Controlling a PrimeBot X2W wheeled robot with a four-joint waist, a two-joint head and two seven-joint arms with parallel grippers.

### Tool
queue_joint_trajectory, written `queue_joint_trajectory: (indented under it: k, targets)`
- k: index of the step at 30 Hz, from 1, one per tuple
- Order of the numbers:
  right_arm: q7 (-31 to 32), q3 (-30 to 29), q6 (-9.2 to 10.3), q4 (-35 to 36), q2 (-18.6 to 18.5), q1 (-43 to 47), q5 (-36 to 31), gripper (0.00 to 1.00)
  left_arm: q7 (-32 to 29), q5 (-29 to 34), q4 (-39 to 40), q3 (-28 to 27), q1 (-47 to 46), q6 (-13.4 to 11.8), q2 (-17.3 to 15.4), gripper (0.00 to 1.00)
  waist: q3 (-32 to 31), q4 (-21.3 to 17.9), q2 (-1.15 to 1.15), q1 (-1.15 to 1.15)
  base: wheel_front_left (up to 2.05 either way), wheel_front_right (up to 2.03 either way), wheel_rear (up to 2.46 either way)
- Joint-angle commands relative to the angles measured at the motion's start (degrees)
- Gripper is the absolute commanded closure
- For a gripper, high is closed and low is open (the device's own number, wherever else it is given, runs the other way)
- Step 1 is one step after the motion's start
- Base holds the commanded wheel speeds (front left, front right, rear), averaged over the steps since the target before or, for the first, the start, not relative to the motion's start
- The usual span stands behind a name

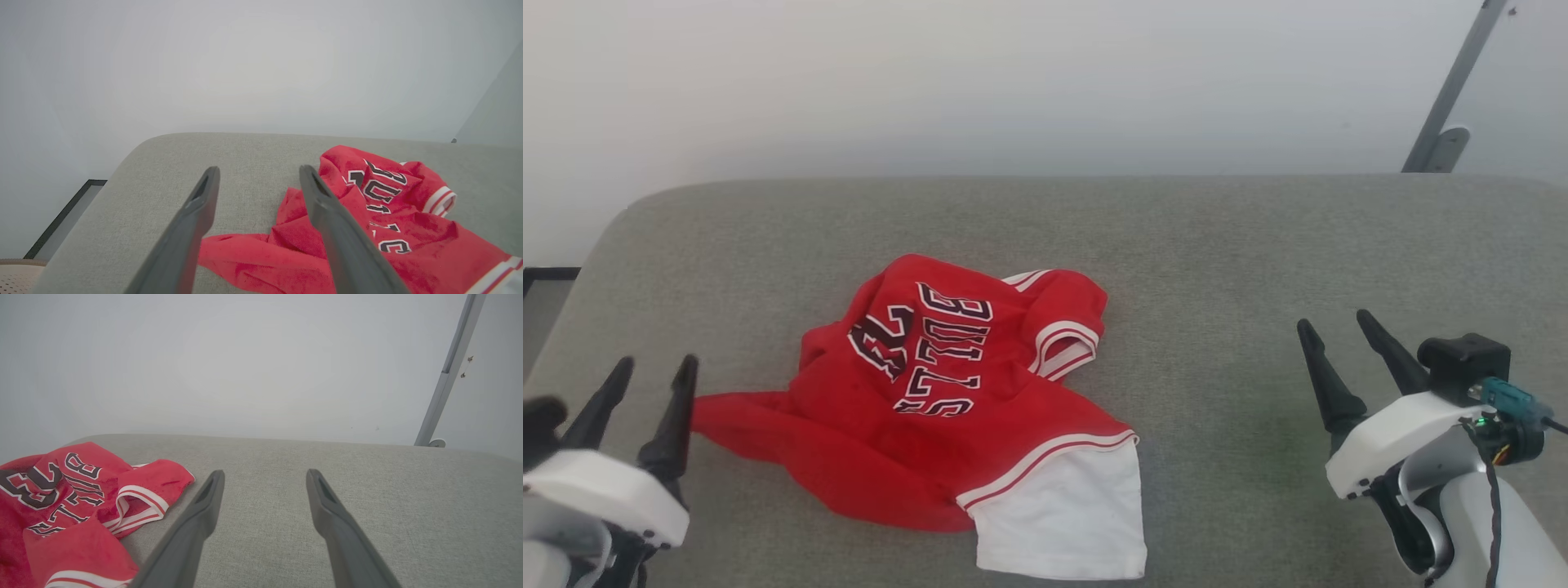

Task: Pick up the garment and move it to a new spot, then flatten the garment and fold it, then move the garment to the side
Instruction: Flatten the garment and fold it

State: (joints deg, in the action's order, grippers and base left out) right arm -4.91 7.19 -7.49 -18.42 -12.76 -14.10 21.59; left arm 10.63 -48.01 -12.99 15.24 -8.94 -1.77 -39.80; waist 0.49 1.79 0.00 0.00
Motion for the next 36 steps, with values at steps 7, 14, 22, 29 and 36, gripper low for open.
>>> queue_joint_trajectory:
  k: [7, 14, 22, 29, 36]
  targets:
    - [2.2, 1.6, 0.0, 1.8, -0.2, 0.9, 0.2, 0.0, 4.2, 0.6, 0.0, -4.9, 5.3, -0.5, 1.4, 0.0, 1.4, 3.1, 0.0, 0.0, 0.0, 0.0, 0.0]
    - [5.6, 7.0, 0.0, 2.9, -0.9, 0.1, 2.4, 0.0, 4.6, 2.3, 0.6, -9.0, 7.6, -0.6, 4.2, 0.0, 2.5, 6.2, 0.0, 0.0, 0.0, 0.0, 0.0]
    - [15.8, 17.2, 0.0, 4.5, -4.3, -1.0, 8.9, 0.0, 4.6, 6.5, 1.0, -13.2, 8.7, 2.0, 9.4, 0.0, 4.0, 10.3, 0.0, 0.0, 0.0, 0.0, 0.0]
    - [27.7, 19.3, 0.0, 5.1, -7.3, -1.4, 10.8, 0.0, 4.6, 9.5, -0.3, -15.4, 7.8, 4.2, 13.7, 0.0, 5.7, 12.7, 0.0, 0.0, 0.0, 0.0, 0.0]
    - [38.4, 17.3, 0.0, 6.0, -7.0, -0.1, 9.9, 0.0, 4.6, 12.1, -1.4, -17.4, 6.3, 6.4, 17.8, 0.0, 7.9, 14.5, 0.0, 0.0, 0.0, 0.0, 0.0]
